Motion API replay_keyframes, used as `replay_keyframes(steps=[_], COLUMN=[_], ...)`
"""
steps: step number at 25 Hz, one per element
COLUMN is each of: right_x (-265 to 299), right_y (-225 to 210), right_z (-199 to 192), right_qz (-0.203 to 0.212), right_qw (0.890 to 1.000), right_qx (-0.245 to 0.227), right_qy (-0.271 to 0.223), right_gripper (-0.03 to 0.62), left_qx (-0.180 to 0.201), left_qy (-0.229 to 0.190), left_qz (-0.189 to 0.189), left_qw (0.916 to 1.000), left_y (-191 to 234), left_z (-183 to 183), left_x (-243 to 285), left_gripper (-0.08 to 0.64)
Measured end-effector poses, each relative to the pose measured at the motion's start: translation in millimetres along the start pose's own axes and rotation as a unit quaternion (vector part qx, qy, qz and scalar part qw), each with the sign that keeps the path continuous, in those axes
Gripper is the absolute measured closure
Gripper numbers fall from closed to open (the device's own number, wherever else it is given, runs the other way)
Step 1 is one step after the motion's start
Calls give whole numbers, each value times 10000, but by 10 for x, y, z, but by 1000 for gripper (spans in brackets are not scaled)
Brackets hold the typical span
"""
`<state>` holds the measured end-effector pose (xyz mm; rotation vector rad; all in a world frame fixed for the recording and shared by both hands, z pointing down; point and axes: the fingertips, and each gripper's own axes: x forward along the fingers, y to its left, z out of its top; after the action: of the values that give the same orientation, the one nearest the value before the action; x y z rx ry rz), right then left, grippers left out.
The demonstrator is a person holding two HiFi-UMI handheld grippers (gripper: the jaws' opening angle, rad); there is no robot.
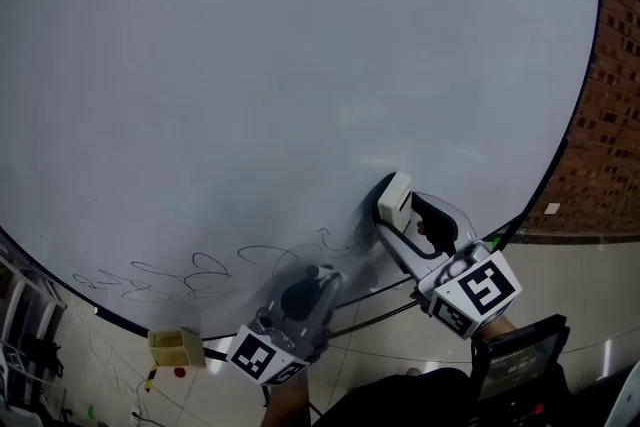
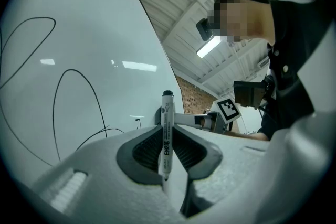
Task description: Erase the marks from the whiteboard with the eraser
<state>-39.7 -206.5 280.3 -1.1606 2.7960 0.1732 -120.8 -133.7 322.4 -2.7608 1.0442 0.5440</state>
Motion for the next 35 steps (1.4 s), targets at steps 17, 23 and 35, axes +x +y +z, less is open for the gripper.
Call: replay_keyframes(steps=[17,23,35], right_x=[-501,-497,47], right_y=[-1123,-1137,43], right_z=[-64,-81,-66], right_qz=[-1227,-1540,-589], right_qw=[9894,9849,9972], right_qx=[756,754,455], right_qy=[-179,-250,-23], right_gripper=[353,354,353], left_qx=[80,61,-9], left_qy=[59,19,-72], left_qz=[-6,51,327], left_qw=[10000,10000,9994], left_y=[-59,-60,72], left_z=[12,30,135], left_x=[65,-43,-505], left_gripper=[503,503,503])
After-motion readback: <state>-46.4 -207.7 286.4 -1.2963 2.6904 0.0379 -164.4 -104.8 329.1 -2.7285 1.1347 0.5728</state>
